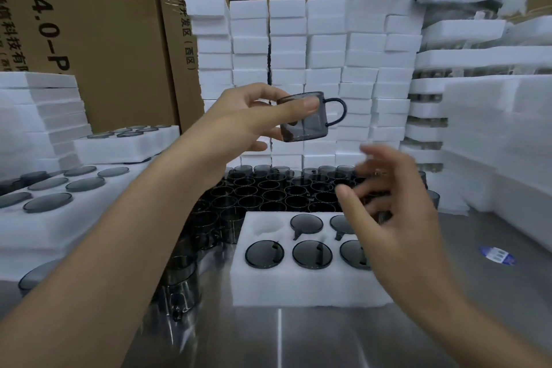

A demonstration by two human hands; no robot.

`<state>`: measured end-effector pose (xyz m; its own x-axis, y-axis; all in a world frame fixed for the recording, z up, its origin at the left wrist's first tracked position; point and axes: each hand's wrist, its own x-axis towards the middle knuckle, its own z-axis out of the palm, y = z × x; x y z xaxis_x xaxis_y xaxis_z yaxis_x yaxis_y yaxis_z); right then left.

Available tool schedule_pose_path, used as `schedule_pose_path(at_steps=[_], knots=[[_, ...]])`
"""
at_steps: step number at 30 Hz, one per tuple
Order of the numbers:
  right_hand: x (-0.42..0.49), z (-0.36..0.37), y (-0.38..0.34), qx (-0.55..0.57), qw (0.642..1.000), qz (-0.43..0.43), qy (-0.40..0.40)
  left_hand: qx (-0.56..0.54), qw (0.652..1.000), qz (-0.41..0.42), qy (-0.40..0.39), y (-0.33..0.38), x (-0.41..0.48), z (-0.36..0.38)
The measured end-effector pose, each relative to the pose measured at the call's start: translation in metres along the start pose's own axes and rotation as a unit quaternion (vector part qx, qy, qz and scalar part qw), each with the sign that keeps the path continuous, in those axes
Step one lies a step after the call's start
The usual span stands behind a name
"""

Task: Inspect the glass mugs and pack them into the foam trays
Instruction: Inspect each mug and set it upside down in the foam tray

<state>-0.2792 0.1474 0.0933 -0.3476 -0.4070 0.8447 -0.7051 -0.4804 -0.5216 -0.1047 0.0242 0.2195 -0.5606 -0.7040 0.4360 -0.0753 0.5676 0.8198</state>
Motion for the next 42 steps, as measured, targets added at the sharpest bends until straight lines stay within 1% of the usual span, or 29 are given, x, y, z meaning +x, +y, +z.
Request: schedule_pose_path(at_steps=[2,5,7,9,11,13,15,19,22,26,29,31,33,36,38,42], knots=[[0.023,0.01,-0.005,-0.059,0.998,-0.029,0.007,0.026,0.999,0.012,0.02,0.003,0.0,-0.002],[0.062,0.02,-0.011,-0.125,0.986,-0.103,-0.038,0.064,0.997,0.021,0.04,0.003,0.002,-0.005],[0.08,0.027,-0.01,-0.177,0.968,-0.168,-0.056,0.079,0.996,0.022,0.045,0.001,0.004,-0.006],[0.09,0.034,-0.009,-0.201,0.958,-0.195,-0.058,0.095,0.994,0.031,0.05,-0.002,0.007,-0.012],[0.096,0.035,-0.006,-0.204,0.955,-0.205,-0.066,0.137,0.989,0.051,0.029,-0.005,0.01,-0.022],[0.102,0.029,-0.004,-0.183,0.961,-0.194,-0.076,0.196,0.977,0.084,-0.012,-0.006,0.01,-0.033],[0.107,0.024,-0.005,-0.149,0.971,-0.172,-0.078,0.243,0.962,0.126,-0.014,-0.01,0.011,-0.04],[0.11,0.02,-0.011,-0.112,0.977,-0.159,-0.085,0.274,0.935,0.221,0.053,-0.016,0.016,-0.034],[0.111,0.019,-0.015,-0.125,0.975,-0.166,-0.079,0.299,0.912,0.264,0.092,-0.014,0.016,-0.031],[0.11,0.021,-0.017,-0.157,0.966,-0.194,-0.073,0.329,0.897,0.278,0.104,-0.014,0.016,-0.029],[0.111,0.021,-0.015,-0.172,0.961,-0.209,-0.064,0.33,0.886,0.307,0.104,-0.014,0.017,-0.025],[0.112,0.019,-0.013,-0.167,0.966,-0.185,-0.06,0.316,0.883,0.33,0.11,-0.015,0.018,-0.024],[0.113,0.018,-0.01,-0.161,0.973,-0.152,-0.066,0.309,0.884,0.334,0.103,-0.018,0.019,-0.023],[0.112,0.016,-0.006,-0.1,0.985,-0.11,-0.083,0.325,0.893,0.301,0.081,-0.025,0.02,-0.022],[0.111,0.016,-0.004,-0.062,0.988,-0.095,-0.102,0.321,0.901,0.278,0.086,-0.029,0.022,-0.022],[0.111,0.016,0.0,-0.099,0.985,-0.073,-0.12,0.336,0.895,0.277,0.094,-0.031,0.022,-0.019]])
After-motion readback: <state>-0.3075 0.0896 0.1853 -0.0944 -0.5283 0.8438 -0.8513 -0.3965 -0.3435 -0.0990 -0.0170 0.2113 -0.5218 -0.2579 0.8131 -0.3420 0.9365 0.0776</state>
